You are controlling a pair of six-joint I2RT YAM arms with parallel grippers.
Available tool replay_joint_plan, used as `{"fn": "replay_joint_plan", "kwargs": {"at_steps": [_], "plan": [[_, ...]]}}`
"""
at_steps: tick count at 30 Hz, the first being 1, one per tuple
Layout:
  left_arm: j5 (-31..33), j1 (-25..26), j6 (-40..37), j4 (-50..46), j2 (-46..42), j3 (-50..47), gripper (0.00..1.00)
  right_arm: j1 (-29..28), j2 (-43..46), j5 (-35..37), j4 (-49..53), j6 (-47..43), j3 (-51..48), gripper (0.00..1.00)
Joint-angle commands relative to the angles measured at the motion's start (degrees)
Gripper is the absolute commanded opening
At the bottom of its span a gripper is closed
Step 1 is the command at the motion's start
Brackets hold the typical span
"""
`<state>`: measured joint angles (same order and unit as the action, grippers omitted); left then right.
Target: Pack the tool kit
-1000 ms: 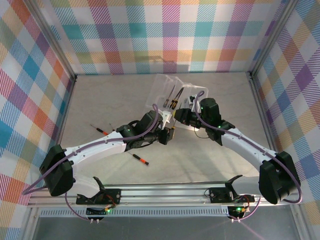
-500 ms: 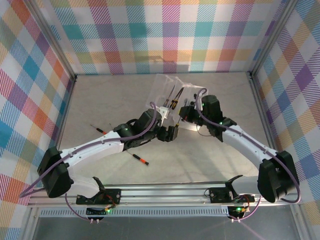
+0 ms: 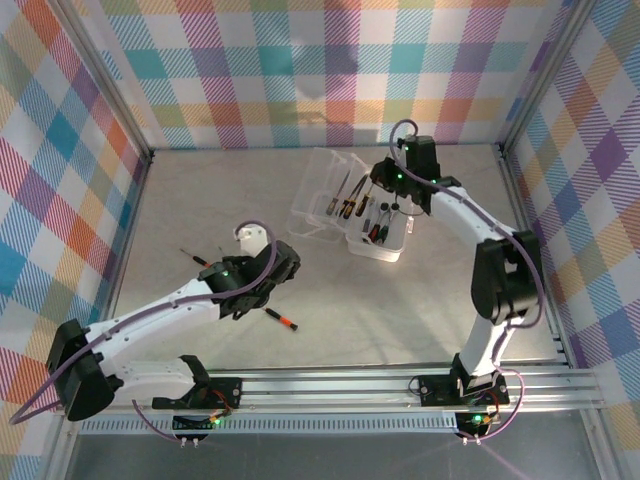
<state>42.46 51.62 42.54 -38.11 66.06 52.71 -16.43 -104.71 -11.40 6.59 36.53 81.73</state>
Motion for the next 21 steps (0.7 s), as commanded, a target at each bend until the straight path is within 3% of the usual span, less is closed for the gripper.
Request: {"fn": "replay_joint_plan", "kwargs": {"at_steps": [1,10,17,21], "plan": [[5.00,-0.38,6.51,-6.72,-6.05,-2.36,1.00,-0.01,-4.09,-1.61,4.63,-1.47,4.12,0.00],[6.32,-0.36,9.03,-7.20,-12.11,-6.40,1.00,0.06,-7.10,-4.30,5.14,0.67,3.79,0.01],[6.34,-0.43,9.85,-7.94,-7.91,-4.32,1.00,0.08,-5.54,0.70,7.75,1.57,3.65,0.24],[5.58,-0.46,10.01,-8.55,-5.70,-2.70,1.00,0.17,-4.19,2.57,9.77,1.45,4.52,0.32]]}}
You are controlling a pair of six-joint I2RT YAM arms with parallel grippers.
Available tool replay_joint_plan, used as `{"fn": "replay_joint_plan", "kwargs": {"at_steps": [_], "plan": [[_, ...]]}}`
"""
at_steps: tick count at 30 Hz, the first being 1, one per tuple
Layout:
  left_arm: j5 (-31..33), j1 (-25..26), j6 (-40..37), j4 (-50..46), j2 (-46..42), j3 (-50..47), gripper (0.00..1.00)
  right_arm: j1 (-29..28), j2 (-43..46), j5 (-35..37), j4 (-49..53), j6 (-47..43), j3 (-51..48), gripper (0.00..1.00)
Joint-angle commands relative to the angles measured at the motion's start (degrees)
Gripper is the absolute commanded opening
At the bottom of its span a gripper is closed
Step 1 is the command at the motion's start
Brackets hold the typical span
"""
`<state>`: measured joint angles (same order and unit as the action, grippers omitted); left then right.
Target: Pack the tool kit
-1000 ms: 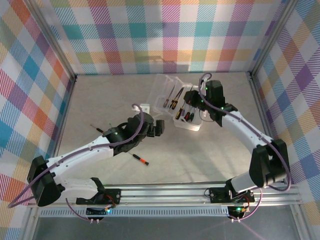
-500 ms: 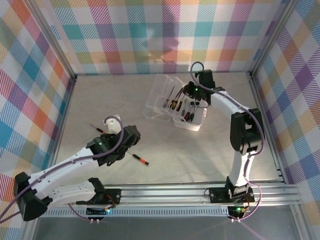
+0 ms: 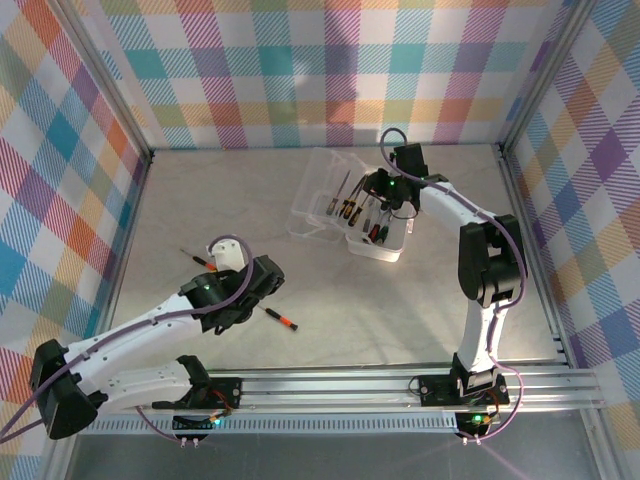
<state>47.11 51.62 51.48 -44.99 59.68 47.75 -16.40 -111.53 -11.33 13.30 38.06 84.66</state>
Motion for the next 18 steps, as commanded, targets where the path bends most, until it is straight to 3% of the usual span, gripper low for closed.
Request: {"fn": "replay_joint_plan", "kwargs": {"at_steps": [1,9,18], "plan": [[0.79,-0.40,1.20,-1.86,0.99,2.64,1.00,0.23,3.24,3.08,3.08,0.04,1.36,0.35],[1.37,-0.46,3.34,-3.80,0.97,3.19,1.00,0.46,9.38,3.59,3.21,-1.71,0.17,0.37],[-0.98,-1.36,2.54,1.41,2.69,1.12,0.94,-0.73,27.82,1.95,-1.48,-2.73,-17.98,0.37]]}}
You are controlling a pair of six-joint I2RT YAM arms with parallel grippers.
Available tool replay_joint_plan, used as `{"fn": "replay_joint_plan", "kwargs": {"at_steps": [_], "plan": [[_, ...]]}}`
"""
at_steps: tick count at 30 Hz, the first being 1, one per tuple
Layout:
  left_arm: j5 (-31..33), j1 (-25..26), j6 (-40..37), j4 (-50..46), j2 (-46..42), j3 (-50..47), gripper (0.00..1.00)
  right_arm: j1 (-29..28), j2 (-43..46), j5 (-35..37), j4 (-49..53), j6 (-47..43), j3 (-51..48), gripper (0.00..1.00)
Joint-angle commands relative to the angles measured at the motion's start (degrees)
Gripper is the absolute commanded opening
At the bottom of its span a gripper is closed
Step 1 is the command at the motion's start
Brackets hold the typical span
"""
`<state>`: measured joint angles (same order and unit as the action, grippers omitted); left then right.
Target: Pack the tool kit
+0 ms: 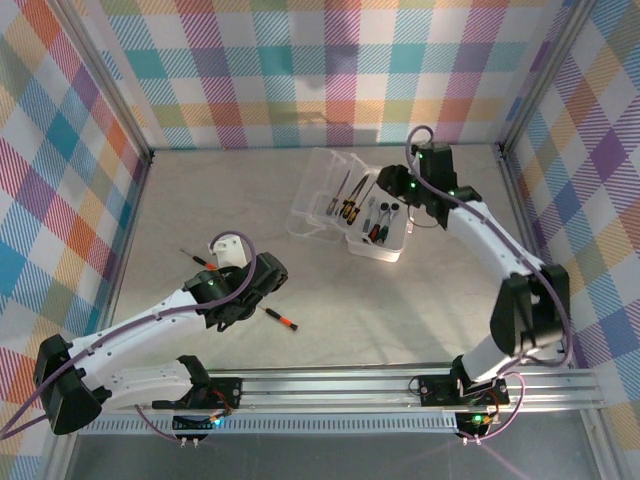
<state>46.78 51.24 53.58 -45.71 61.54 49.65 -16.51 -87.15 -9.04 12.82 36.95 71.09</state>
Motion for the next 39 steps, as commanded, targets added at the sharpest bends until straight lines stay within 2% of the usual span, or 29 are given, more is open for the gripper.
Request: {"fn": "replay_joint_plan", "kwargs": {"at_steps": [1,4,8,13,16,19,23,25,28,33,39], "plan": [[-2.00,-1.69,-0.08,3.18,1.34,-0.97,0.93,-0.91,5.79,0.00,-1.13,-1.45,-7.01,0.37],[-6.28,-4.73,-0.58,4.84,3.38,-0.81,0.88,-2.99,12.41,0.04,-3.76,-2.71,-15.59,0.37],[-11.94,-10.31,-2.71,5.52,5.12,-0.40,0.87,-9.22,19.04,2.65,-9.55,-6.92,-26.83,0.41],[-23.61,-21.62,-6.67,6.20,8.18,-0.26,0.85,-13.72,22.06,5.25,-15.22,-8.36,-34.59,0.45],[-28.10,-26.63,-8.96,6.13,11.41,0.19,0.80,-14.90,22.93,8.66,-19.34,-6.47,-39.00,0.46],[-29.03,-28.83,-10.38,5.92,14.37,0.77,0.75,-14.92,24.18,13.01,-18.79,-4.64,-40.30,0.46],[-33.81,-31.44,-12.85,8.53,17.26,0.32,0.72,-14.95,24.59,12.86,-18.69,-6.28,-40.24,0.48],[-35.81,-32.57,-13.55,9.35,18.88,0.31,0.66,-14.95,24.40,13.63,-18.63,-6.05,-40.33,0.48],[-36.74,-33.37,-14.56,9.46,21.71,1.14,0.58,-14.95,24.62,14.22,-18.34,-6.32,-40.25,0.48],[-36.67,-34.95,-15.60,9.81,27.45,3.99,0.55,-14.95,25.71,15.56,-17.74,-6.49,-40.42,0.49],[-37.20,-36.55,-17.15,12.09,34.94,6.52,0.44,-14.89,25.64,15.30,-17.46,-6.45,-40.27,0.49]]}}
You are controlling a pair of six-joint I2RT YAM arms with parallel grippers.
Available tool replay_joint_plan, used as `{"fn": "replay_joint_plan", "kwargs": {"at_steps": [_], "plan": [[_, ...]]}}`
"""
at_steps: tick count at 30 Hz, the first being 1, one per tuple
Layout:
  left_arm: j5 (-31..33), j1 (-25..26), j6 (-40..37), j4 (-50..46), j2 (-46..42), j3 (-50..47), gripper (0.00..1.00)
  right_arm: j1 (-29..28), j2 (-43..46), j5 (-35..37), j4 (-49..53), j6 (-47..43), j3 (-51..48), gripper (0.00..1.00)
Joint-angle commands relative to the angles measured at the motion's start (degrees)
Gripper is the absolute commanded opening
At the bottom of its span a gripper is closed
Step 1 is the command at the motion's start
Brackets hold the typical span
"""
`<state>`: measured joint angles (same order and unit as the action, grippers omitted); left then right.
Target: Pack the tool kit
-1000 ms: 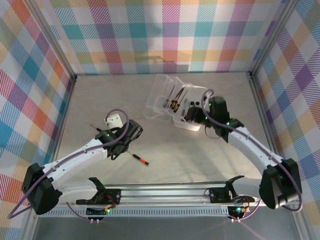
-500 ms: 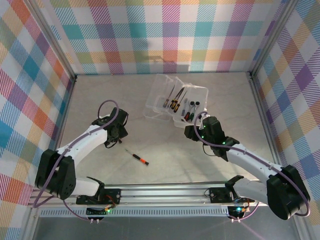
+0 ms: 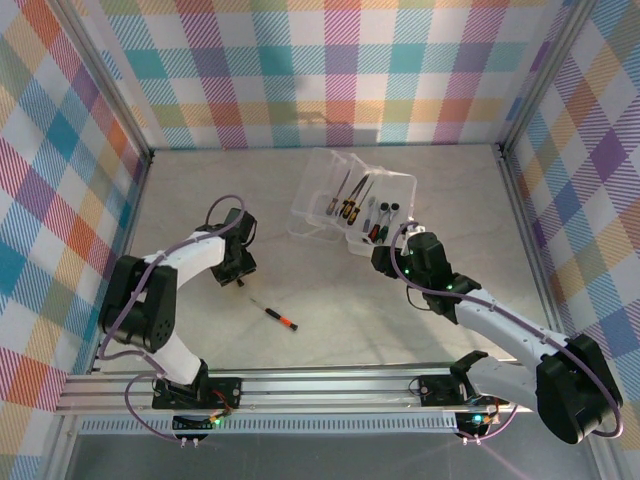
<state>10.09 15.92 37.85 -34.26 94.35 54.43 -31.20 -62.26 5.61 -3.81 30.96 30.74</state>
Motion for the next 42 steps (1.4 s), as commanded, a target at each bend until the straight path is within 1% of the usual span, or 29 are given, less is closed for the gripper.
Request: {"fn": "replay_joint_plan", "kwargs": {"at_steps": [1,4,6,8,10,16,19,22,27,31,35,40,42], "plan": [[-0.05,-1.41,-1.71,0.94,2.84,2.06,0.42,-0.25,0.60,0.55,-0.80,-0.46,0.17,0.49],[0.11,-1.77,-3.06,2.61,4.07,2.33,0.37,-0.26,0.47,0.31,-0.54,-0.39,0.45,0.49],[0.02,-1.85,-4.43,3.27,4.86,2.64,0.30,-0.22,0.56,0.45,-0.44,-0.42,0.46,0.49],[-1.43,-1.79,-6.29,4.68,5.36,2.72,0.26,-0.22,0.56,0.67,-0.39,-0.41,0.38,0.49],[-4.78,-1.77,-8.69,7.51,5.50,1.99,0.24,-0.18,0.47,0.81,-0.36,-0.43,0.45,0.49],[-6.92,-0.95,-12.30,7.98,6.23,3.04,0.14,-0.22,0.56,1.45,-0.14,-0.42,0.45,0.49],[-6.59,0.09,-13.49,7.98,4.96,3.22,0.10,-0.18,0.82,1.66,-0.18,-0.38,0.36,0.49],[-5.90,1.33,-14.15,7.42,2.63,3.45,0.09,-0.17,0.82,1.60,-0.25,-0.31,0.36,0.49],[-3.03,3.59,-15.28,2.71,-1.22,7.60,0.07,-0.18,0.48,1.41,-0.44,-0.12,0.23,0.49],[0.08,6.13,-17.45,-3.14,-2.67,15.38,0.06,-0.25,0.55,1.95,-0.51,0.06,0.10,0.49],[1.43,9.15,-20.69,-7.51,-1.00,25.81,0.05,-0.18,0.82,2.56,-0.41,0.01,0.02,0.49],[2.31,14.14,-25.26,-13.27,8.08,43.24,0.05,-0.18,1.08,3.10,-0.08,-0.21,0.04,0.49],[1.52,16.08,-27.00,-14.64,12.35,49.24,0.05,-0.17,1.34,3.35,0.03,-0.28,0.03,0.49]]}}
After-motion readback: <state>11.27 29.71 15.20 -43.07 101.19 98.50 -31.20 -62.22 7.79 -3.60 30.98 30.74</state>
